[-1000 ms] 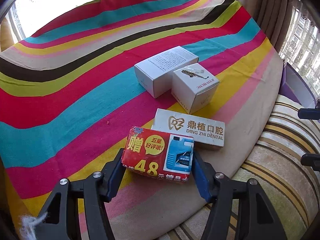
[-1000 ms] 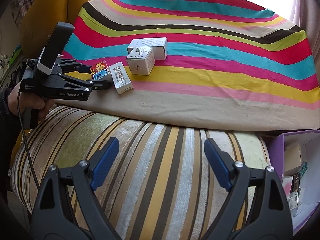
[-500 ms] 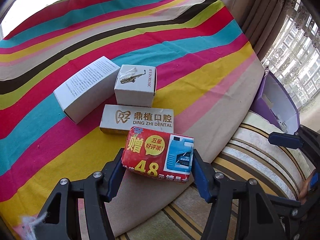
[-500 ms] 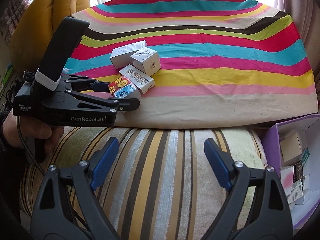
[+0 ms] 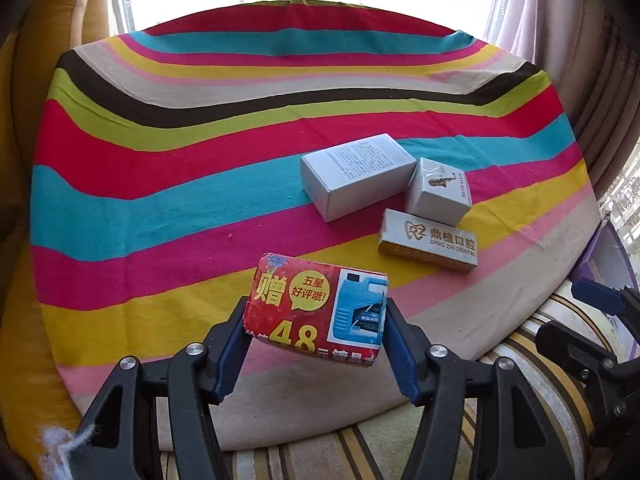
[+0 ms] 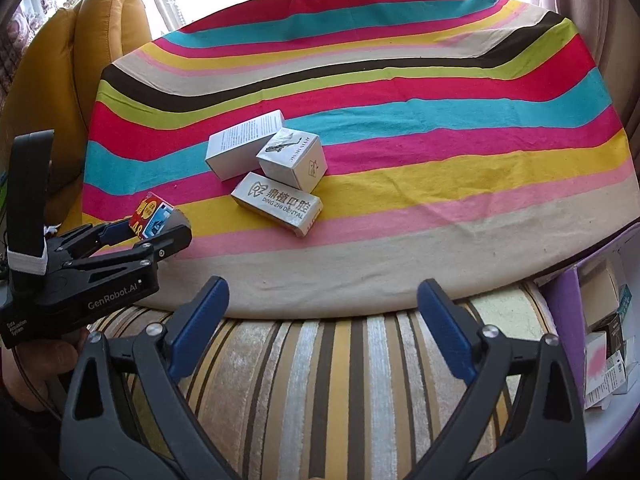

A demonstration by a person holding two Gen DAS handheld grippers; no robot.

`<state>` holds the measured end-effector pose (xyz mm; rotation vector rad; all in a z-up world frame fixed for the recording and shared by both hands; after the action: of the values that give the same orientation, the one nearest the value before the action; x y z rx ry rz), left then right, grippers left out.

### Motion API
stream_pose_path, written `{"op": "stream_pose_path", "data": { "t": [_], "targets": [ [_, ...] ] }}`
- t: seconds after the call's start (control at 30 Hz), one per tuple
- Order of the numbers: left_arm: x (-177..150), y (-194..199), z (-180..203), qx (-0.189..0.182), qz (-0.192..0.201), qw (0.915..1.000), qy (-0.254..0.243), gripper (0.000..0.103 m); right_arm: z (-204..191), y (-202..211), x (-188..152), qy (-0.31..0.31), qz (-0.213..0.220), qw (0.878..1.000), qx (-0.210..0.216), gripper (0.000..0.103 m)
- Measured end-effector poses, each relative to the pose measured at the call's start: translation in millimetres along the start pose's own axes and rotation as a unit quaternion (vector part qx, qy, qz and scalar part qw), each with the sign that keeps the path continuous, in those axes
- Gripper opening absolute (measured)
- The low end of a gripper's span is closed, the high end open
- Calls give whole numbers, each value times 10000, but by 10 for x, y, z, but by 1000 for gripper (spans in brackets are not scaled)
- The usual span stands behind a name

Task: Organize objects
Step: 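Grasp the red printed box with the left gripper while the right grasps the DING ZHI DENTAL box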

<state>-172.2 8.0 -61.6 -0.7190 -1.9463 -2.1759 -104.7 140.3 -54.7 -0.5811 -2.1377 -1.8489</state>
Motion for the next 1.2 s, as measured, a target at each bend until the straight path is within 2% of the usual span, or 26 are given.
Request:
{"op": "stream_pose_path", "data": {
  "t": [0.23,0.37,0.5,0.77,0.93,1.07,1.2],
  "targets": [
    [-115,196,-504,326,344,9949,889,63,-288,-263,214,-276,20,9994,-183,98],
    [-188,266,-683,292,535,9894,1321,63,-362,-389,329,-565,-45,9980,-288,98],
    [-242,298,-804,204,661,9844,1620,63,-476,-483,455,-581,-10,9972,-468,98],
    [-305,330,-959,84,829,9760,2013,63,-447,-687,555,-933,-114,9903,-1020,98],
    [-317,300,-962,40,837,9754,2038,63,-381,-841,557,-1181,-308,9856,-1172,98],
    [-318,287,-959,39,846,9753,2040,63,-348,-870,552,-1055,-366,9838,-1401,87],
    [-325,297,-959,37,868,9747,2061,63,-333,-848,531,-924,-379,9865,-1300,86]
  ]
}}
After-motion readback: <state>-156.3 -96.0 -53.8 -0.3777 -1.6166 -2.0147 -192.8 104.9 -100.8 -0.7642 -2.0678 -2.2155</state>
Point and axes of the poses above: each gripper's, at about its wrist camera, not at the fingertips, and y roughly against the way its jaws point, z to its right, x to its top, the point moved 9 cm from there along -y, roughly the way its jaws point, and after that the axes turned 7 degrees about -z, right-handed, at the moved point
